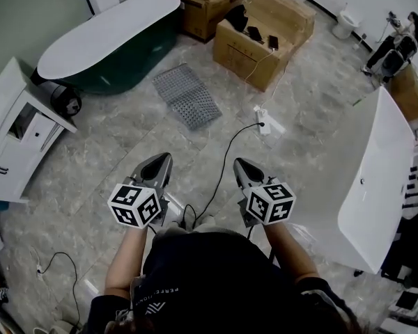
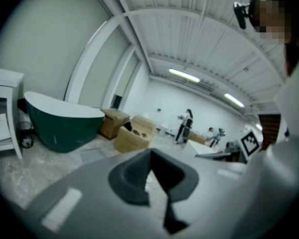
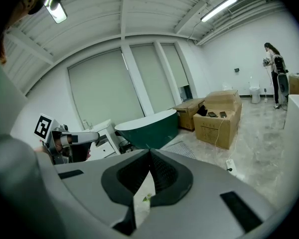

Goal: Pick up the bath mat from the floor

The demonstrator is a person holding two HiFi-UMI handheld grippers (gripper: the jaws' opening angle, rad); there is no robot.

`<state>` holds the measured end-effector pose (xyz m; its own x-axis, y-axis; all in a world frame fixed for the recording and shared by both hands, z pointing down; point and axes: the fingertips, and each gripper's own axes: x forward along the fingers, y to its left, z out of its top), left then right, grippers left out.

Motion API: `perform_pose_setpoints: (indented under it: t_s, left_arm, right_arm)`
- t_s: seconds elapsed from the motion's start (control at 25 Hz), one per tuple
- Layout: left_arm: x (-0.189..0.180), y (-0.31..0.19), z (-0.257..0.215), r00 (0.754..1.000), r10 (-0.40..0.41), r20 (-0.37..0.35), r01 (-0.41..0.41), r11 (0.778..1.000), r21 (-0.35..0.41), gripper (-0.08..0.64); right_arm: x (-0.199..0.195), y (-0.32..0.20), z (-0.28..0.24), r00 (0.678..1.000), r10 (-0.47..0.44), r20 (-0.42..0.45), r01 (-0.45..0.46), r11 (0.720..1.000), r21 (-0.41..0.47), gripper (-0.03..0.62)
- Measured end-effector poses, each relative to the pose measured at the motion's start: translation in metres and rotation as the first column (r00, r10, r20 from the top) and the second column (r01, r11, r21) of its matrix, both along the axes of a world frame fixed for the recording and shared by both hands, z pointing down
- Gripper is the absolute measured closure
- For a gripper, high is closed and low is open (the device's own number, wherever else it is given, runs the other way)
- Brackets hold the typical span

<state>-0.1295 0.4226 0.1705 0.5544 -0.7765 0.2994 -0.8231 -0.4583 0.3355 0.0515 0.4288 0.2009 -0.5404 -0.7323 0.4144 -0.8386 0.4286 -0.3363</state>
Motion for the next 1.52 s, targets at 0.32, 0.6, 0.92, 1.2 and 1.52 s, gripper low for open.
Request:
perform_pose_setpoints:
  t_s: [0.32, 0.6, 0.92, 1.2, 1.52]
  left_arm:
    - [-0.002, 0.001, 0.01, 0.994, -0.065, 0.093, 0.064, 0.998, 0.014, 0.555]
    - [-0.013, -0.028, 0.016, 0.994, -0.078, 0.074, 0.076, 0.997, 0.021, 0.554]
    - [-0.027, -0.104, 0.025, 1.0, -0.002, 0.021, 0.002, 1.0, -0.011, 0.554]
    - [-0.052, -0.177, 0.034, 0.997, 0.039, 0.072, -0.037, 0.999, -0.025, 0.554]
    - [-0.092, -0.241, 0.048, 0.997, 0.039, 0.063, -0.036, 0.998, -0.049, 0.554]
  right_arm:
    - [0.003, -0.008, 0.017, 0.999, -0.043, -0.012, 0.043, 0.999, -0.034, 0.601]
    - [-0.011, -0.032, 0.024, 0.998, -0.056, -0.021, 0.055, 0.997, -0.049, 0.601]
    - [-0.036, -0.096, 0.029, 0.988, -0.074, -0.137, 0.073, 0.997, -0.015, 0.601]
    - [-0.059, -0.166, 0.026, 0.993, -0.018, -0.113, 0.013, 0.999, -0.04, 0.601]
    - [-0.09, -0.227, 0.035, 0.992, 0.023, -0.123, -0.032, 0.997, -0.07, 0.601]
